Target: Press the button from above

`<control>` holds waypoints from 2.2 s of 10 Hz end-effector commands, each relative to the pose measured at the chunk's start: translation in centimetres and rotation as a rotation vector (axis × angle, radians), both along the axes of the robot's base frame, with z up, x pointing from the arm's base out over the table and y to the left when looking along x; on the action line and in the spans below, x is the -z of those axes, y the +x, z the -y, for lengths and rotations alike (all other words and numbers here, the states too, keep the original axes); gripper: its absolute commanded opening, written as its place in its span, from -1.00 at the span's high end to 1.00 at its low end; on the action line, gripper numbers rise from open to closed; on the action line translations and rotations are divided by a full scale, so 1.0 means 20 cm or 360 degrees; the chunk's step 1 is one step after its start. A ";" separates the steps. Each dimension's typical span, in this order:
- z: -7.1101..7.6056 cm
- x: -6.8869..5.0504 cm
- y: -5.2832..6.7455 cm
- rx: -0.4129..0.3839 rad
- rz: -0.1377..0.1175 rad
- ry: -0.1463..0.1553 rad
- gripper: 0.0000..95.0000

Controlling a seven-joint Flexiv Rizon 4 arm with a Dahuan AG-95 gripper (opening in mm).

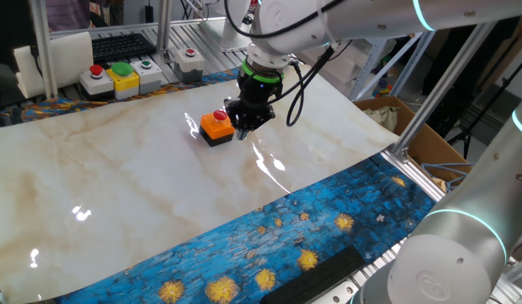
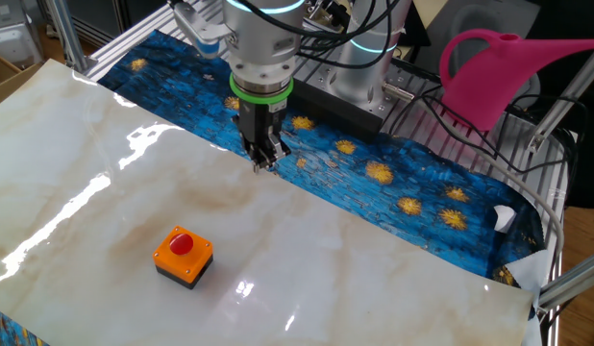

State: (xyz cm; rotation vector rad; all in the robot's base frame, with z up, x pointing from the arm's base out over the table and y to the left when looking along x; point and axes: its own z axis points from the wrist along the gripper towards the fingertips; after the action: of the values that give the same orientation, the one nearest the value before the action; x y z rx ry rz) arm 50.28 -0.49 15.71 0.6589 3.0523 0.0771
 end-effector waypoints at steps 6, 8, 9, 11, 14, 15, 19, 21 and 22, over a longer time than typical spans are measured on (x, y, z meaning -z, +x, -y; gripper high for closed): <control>0.05 0.02 0.02 -0.0074 0.0000 0.0004 1.00; 0.09 0.03 0.04 -0.0099 0.0002 0.0002 1.00; 0.09 0.02 0.06 -0.0088 0.0002 0.0005 1.00; 0.09 0.00 0.12 -0.0071 -0.0002 0.0010 1.00; 0.10 -0.02 0.17 -0.0086 -0.0002 0.0007 1.00; 0.10 -0.03 0.19 -0.0090 -0.0002 0.0007 1.00; 0.14 -0.05 0.29 -0.0140 -0.0001 0.0006 1.00; 0.18 -0.05 0.34 -0.0177 0.0005 0.0006 1.00; 0.21 -0.04 0.36 -0.0197 0.0011 0.0003 1.00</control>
State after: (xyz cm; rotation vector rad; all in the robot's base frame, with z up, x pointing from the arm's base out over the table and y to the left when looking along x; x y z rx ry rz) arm 57.56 -4.71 16.56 0.4676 3.0837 0.0828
